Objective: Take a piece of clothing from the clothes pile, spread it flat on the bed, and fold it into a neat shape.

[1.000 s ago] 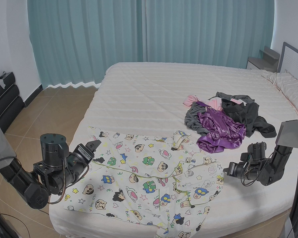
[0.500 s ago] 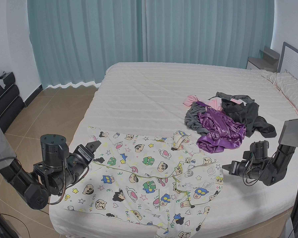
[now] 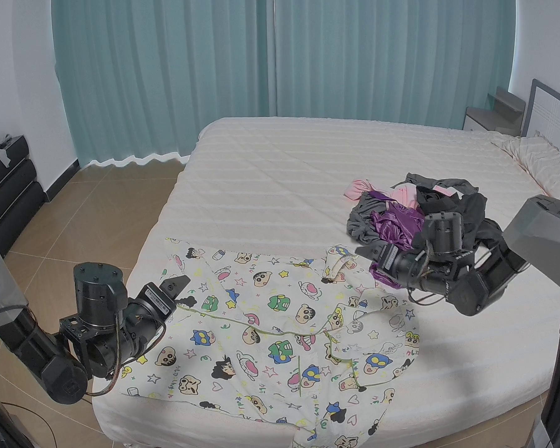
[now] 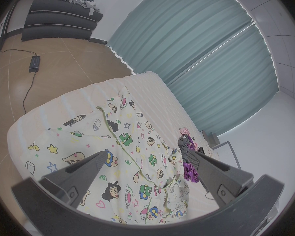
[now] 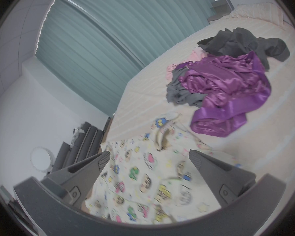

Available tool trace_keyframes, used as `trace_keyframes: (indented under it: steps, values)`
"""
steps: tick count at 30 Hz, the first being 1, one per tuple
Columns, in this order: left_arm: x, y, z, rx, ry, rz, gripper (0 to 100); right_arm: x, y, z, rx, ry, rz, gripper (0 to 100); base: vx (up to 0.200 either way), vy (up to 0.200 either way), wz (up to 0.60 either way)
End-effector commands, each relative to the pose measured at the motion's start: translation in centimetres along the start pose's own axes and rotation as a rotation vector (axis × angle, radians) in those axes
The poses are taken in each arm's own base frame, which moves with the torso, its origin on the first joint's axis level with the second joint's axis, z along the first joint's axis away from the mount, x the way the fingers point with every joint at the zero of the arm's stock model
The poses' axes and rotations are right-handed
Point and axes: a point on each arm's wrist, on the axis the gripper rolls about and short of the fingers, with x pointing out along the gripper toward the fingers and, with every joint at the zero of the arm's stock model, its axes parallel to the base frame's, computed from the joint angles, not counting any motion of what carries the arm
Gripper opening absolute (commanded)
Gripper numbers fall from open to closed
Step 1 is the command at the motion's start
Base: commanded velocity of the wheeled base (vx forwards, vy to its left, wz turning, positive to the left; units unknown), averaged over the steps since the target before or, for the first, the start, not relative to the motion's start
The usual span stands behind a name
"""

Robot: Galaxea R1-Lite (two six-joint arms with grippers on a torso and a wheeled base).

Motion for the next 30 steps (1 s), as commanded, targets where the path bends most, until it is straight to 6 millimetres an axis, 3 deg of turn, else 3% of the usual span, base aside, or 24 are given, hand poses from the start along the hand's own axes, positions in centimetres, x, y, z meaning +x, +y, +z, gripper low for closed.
trace_keyframes:
  steps: [1,5,14,25,30]
  values:
    - [-1.1,0.6,-0.2,-0.01,0.01,0.008,100,7.4,2.8,-2.4,0.114,0.033,-0.04,100,0.0,0.0,0.0]
    - [-1.0,0.6,-0.1,-0.027,0.01,0.006,100,9.1,4.0,-3.1,0.124,0.04,-0.078,100,0.0,0.0,0.0]
    - [-0.9,0.6,-0.1,-0.032,0.009,0.007,100,12.0,3.8,-5.0,0.111,0.073,-0.135,100,0.0,0.0,0.0]
    - [-0.9,0.6,-0.1,-0.033,0.007,0.008,100,13.5,4.2,-4.4,0.105,0.057,-0.148,100,0.0,0.0,0.0]
    - [-0.9,0.6,0.0,-0.035,0.005,0.006,100,15.2,4.4,-3.7,0.104,0.032,-0.174,100,0.0,0.0,0.0]
